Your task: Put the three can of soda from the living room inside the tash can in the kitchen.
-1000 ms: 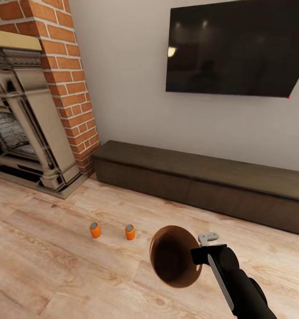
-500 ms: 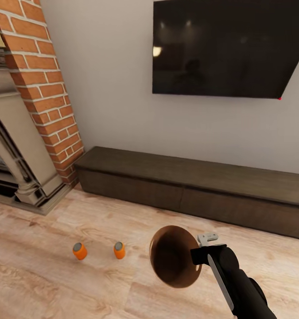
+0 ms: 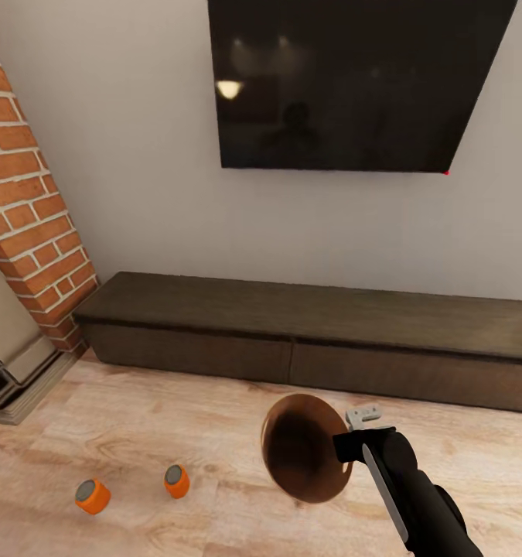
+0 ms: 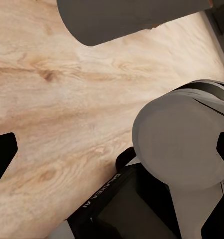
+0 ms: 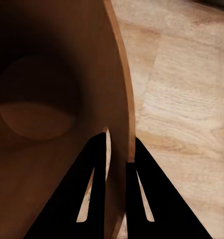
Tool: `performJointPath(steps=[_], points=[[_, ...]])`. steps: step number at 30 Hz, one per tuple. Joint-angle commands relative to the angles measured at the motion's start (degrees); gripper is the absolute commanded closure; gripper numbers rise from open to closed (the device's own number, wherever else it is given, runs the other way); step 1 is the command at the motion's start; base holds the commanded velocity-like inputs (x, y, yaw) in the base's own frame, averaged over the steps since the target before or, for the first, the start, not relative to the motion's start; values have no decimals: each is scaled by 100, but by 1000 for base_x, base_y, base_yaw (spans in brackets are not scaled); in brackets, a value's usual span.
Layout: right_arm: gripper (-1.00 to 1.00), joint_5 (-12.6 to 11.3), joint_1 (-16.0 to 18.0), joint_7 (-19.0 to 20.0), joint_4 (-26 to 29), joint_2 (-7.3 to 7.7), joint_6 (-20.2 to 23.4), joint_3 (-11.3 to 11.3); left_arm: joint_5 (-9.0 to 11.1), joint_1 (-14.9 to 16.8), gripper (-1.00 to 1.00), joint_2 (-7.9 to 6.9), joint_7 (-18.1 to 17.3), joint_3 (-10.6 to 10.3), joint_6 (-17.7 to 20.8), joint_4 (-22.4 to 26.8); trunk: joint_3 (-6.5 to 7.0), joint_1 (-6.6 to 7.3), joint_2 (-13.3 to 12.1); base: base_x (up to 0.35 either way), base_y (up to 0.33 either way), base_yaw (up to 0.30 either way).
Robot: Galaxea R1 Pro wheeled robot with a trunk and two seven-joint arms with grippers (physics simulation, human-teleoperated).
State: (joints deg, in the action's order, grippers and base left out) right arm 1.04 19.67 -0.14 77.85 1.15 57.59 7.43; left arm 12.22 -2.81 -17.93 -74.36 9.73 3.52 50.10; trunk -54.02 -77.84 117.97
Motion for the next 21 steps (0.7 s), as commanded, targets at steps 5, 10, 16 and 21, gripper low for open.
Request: performJointPath(steps=[5,10,16,21], points=[[100,-114,2,76,2,-1,-7,-4,0,0,-100,2,27,68,-18,0,1,0,0,106,0,-187],[100,-113,2,76,2,-5,-10,-4,6,0,-100,26,384,448,3,101,1,0,0,21,0,-40],[100,-120,2,76,2,-13,-11,-4,12,271,-100,549,3972,524,372,993,1,0,0,4,0,-8],[100,-121,0,76,2,-17,-11,-4,-2,875,-100,907,5564,145,501,594,1,0,0,1,0,-1]])
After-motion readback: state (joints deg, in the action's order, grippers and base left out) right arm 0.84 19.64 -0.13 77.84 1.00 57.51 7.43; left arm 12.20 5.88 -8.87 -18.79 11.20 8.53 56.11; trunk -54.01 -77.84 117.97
